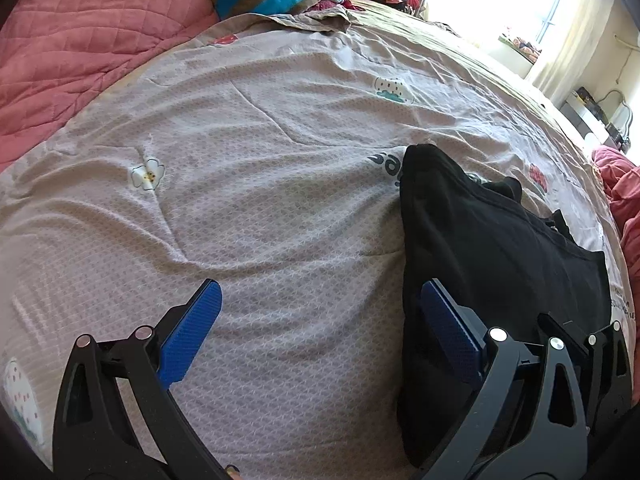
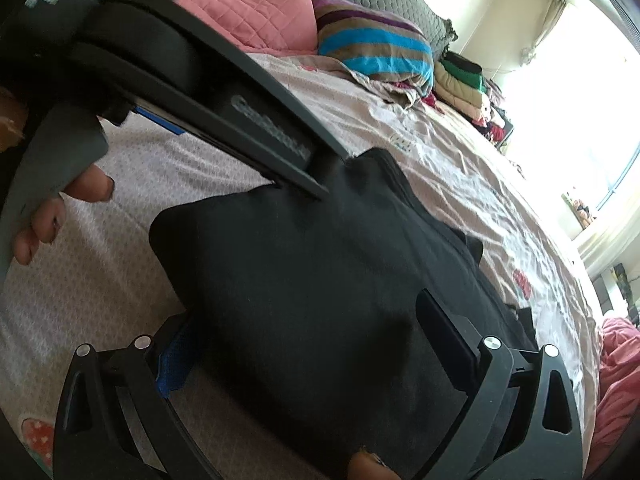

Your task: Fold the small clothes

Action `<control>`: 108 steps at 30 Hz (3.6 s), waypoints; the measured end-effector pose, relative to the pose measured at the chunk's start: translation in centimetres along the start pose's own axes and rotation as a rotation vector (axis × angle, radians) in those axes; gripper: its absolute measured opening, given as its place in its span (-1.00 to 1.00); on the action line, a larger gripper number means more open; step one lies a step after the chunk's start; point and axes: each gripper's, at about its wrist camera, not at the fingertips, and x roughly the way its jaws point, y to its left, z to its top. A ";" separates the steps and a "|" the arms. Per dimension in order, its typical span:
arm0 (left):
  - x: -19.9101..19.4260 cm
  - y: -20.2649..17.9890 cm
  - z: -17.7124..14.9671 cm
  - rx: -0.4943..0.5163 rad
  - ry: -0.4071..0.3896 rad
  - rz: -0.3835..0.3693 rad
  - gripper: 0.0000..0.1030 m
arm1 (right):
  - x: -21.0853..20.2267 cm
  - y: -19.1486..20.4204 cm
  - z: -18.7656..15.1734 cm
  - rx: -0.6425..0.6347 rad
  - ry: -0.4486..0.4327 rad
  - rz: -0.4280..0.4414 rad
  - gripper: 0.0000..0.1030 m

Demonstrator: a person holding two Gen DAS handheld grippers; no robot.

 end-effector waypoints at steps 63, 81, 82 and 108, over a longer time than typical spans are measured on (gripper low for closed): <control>-6.3 -18.7 4.0 0.197 -0.023 -0.301 -0.73 | -13.9 -11.2 -7.7 0.431 -0.372 -0.016 -0.83; -7.1 -22.5 3.1 0.239 -0.026 -0.299 -0.72 | -15.4 -13.4 -10.0 0.509 -0.375 -0.023 -0.83; -7.0 -22.7 3.0 0.240 -0.025 -0.299 -0.72 | -15.4 -13.5 -10.1 0.512 -0.374 -0.024 -0.83; -6.0 -27.4 1.9 0.309 -0.005 -0.288 -0.72 | -15.6 -15.6 -13.1 0.603 -0.359 -0.034 -0.83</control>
